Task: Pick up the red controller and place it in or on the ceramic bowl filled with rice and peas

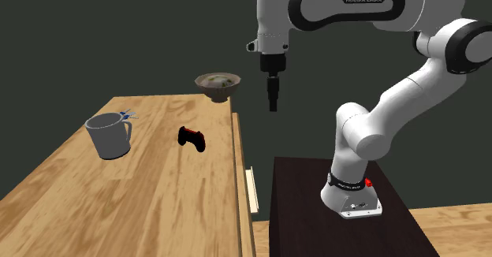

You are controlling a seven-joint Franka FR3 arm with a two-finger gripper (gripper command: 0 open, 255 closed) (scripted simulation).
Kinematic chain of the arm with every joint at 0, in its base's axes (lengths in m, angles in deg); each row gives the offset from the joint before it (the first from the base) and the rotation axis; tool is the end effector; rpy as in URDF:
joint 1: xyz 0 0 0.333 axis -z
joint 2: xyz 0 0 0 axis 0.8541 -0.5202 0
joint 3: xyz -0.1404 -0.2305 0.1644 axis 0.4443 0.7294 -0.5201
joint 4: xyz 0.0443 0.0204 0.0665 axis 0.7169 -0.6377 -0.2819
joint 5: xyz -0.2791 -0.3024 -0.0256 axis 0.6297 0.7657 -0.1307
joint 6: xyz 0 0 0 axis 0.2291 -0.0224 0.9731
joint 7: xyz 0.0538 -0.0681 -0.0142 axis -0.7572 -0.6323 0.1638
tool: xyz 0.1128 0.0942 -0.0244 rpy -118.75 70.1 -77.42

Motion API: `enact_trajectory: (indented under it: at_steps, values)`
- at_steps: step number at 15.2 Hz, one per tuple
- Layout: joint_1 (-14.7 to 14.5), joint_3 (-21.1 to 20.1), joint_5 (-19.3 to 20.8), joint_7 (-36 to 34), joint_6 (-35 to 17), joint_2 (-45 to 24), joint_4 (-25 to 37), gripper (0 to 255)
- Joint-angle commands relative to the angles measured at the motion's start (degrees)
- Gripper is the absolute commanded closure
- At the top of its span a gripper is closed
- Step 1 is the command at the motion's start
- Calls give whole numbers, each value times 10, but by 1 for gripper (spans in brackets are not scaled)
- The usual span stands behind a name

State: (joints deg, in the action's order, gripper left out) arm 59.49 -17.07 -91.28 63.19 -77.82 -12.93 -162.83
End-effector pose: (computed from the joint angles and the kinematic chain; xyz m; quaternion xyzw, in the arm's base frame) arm 0.3170 -0.0006 0.5276 -0.9967 0.0185 0.0293 0.0734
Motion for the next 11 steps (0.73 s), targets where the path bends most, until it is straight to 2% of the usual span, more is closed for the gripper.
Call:
enact_trajectory:
  at_steps: [1, 6, 11]
  values:
    - [0, 0, 0, 0, 0, 0, 0, 0]
    - [-5, -49, -22, -67, -51, -94, 56, 0]
    - [-4, -91, -25, -136, -88, -196, 131, 0]
